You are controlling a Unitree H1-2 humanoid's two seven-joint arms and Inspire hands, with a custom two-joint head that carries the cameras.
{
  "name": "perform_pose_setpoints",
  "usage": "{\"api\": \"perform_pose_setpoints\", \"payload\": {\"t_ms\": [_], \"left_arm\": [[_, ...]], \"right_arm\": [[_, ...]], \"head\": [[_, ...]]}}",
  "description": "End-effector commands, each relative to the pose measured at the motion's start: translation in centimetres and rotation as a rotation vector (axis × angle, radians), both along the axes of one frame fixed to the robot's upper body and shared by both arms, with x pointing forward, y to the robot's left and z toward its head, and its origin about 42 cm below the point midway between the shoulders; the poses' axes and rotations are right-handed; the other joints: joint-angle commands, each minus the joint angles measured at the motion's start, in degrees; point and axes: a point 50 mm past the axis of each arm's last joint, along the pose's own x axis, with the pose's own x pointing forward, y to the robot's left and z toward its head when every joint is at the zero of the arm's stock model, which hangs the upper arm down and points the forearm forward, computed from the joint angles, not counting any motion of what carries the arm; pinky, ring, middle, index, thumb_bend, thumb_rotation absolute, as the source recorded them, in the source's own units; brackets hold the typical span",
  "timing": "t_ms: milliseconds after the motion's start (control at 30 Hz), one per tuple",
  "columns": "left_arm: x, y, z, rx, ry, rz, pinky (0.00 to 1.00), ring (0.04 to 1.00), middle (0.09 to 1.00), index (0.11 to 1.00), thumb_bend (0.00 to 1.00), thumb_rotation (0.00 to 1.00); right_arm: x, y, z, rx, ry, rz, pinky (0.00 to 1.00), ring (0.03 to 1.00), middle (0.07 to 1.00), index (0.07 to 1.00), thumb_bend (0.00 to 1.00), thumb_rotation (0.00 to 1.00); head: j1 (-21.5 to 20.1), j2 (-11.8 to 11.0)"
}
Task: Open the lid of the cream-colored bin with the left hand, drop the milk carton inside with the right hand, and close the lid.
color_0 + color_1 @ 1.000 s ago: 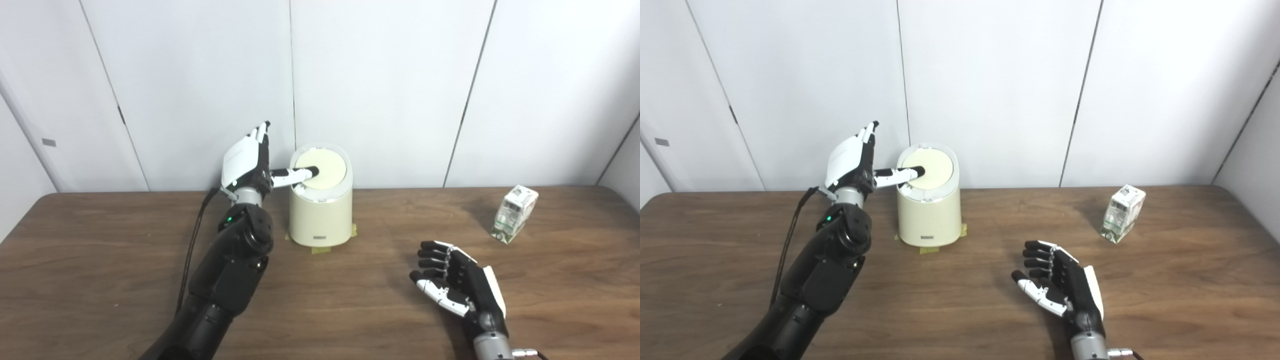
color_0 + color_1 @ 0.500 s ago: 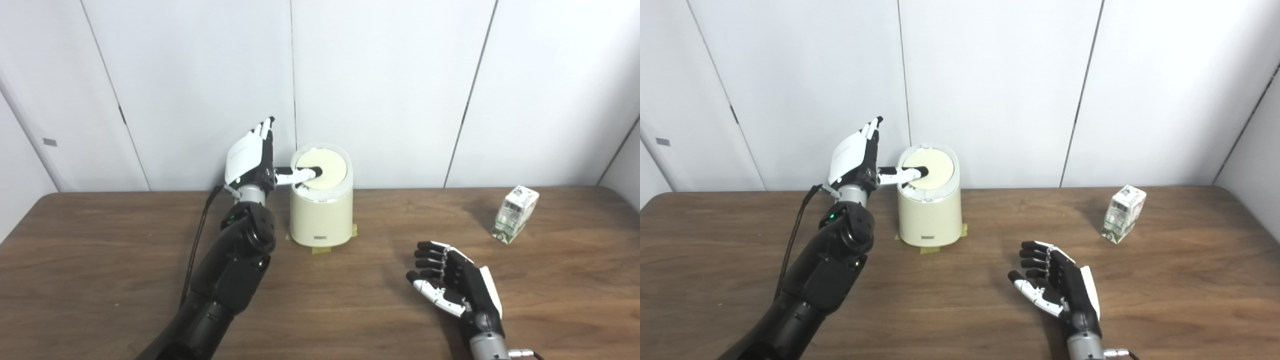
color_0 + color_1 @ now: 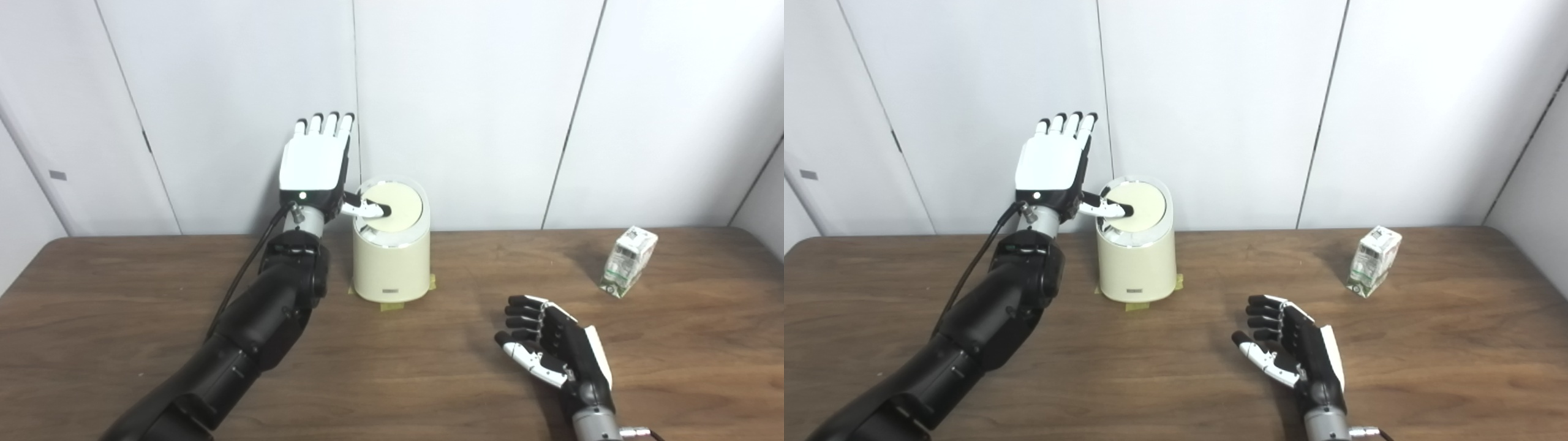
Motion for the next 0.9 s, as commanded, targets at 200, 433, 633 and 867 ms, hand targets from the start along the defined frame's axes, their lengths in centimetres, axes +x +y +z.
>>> {"api": "perform_pose_setpoints", "payload": {"t_ms": [200,433,633,867], "left_arm": [[0.8,0.9,1.9,0.033,-0.024,0.026,1.0,1.0,1.0,1.0,1.0,0.21],[0.5,0.8,1.1,0.008,0.003,0.017,1.0,1.0,1.0,1.0,1.0,0.26],[0.1,0.5,0.3,-0.011,0.011,0.005,1.0,1.0,1.0,1.0,1.0,0.35],[0.0,0.3,-1.1,0.041,0.021,-0.022,1.0,1.0,1.0,1.0,1.0,0.36]], "right_arm": [[-0.4,0.6,-0.5,0.011,0.002,0.005,0.59,0.645,0.66,0.647,0.3,0.1],[-0.7,0.6,-0.3,0.019,0.004,0.001,0.59,0.64,0.657,0.647,0.3,0.1],[-0.9,0.7,-0.1,0.019,-0.002,0.004,0.59,0.648,0.663,0.647,0.3,0.11],[-1.2,0.9,0.2,0.023,0.007,-0.004,0.59,0.656,0.673,0.652,0.31,0.1]], "head": [[0.0,0.0],[-0.4,0.5],[-1.0,1.0],[-1.4,1.1]]}}
